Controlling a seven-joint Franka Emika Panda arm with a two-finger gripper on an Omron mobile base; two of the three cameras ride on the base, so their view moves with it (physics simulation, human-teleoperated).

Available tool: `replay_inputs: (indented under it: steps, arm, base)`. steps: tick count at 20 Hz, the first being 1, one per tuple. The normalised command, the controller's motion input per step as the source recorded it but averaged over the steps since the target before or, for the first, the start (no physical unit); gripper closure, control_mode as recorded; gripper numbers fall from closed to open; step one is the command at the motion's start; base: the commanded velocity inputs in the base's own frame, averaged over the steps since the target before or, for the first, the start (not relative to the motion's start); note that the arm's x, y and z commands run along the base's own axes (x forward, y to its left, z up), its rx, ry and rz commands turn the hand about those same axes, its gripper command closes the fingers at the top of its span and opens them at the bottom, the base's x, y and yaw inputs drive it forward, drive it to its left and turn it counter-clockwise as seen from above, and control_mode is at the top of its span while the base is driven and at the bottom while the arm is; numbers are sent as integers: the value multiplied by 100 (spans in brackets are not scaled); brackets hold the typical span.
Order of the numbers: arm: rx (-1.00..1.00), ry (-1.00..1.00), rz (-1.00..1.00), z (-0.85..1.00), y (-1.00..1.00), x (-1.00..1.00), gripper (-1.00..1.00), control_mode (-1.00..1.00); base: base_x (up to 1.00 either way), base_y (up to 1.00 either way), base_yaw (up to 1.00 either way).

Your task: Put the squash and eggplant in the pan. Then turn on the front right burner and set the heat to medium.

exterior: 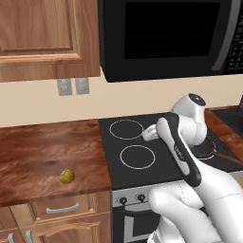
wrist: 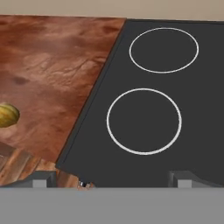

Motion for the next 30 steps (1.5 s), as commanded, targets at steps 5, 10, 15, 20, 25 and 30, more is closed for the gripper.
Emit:
replay_inputs:
  steps: [5, 10, 15, 20, 25, 30]
  arm:
    - [0, 15, 4, 0, 35, 4, -100, -100]
    - [0, 7, 0, -4, 36, 11, -100, -100]
    - [0, 2, 0, -10, 36, 9, -100, -100]
    - [0, 0, -4, -18, 37, 1, -100, -100]
    - [0, 0, -8, -18, 36, 0, -100, -100]
    - [0, 0, -8, -14, 40, 4, -100, -100]
  base:
    - [0, 0, 0]
    - [0, 0, 0]
    - [0, 0, 0]
    - [0, 0, 0]
    - [0, 0, 0]
    - [0, 0, 0]
